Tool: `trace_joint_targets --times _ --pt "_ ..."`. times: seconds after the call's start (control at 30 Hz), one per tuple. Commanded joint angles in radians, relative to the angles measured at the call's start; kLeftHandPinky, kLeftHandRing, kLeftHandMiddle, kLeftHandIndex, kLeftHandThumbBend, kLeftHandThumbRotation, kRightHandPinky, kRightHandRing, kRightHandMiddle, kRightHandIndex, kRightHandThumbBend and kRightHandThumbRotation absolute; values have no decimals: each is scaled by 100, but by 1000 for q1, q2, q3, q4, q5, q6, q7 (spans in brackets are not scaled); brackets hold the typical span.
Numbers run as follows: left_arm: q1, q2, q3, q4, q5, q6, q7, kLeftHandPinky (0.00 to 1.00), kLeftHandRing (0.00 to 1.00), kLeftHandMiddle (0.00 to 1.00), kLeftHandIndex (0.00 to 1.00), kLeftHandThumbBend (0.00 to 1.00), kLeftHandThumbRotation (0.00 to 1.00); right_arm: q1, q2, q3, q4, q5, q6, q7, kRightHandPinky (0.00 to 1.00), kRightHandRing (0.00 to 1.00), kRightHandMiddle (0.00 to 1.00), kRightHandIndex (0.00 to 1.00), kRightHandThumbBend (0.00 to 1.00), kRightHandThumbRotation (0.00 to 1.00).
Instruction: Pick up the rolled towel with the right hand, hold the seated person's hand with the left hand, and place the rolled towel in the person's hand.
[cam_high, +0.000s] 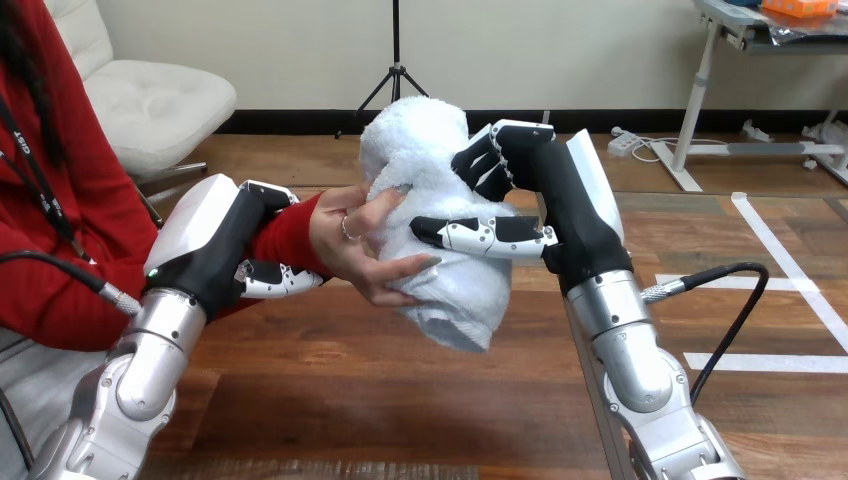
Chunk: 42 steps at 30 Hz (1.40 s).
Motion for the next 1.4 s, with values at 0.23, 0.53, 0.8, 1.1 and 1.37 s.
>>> trace_joint_targets --times 0.23,0.53,0.8,1.1,1.37 --pt "-62 -43 39 -121 -64 10 -5 24 30 37 40 50 0 30 -6 8 -154 23 135 80 41 54 62 65 98 55" --pt "-40 -28 36 -165 -70 45 -53 30 39 46 47 60 2 54 -15 -12 -198 48 188 115 51 68 76 81 100 76" --pt "-23 -2 24 -205 -24 84 -84 40 50 56 55 66 20 74 -21 -32 -232 63 223 146 57 75 82 86 100 86" --pt "-2 18 20 -253 2 127 -123 48 62 66 65 77 51 93 -27 -52 -265 100 252 185 64 81 87 90 100 95" --pt "13 30 23 -288 6 149 -175 54 68 72 72 87 67 112 -27 -65 -301 137 273 209 67 85 90 92 100 99"
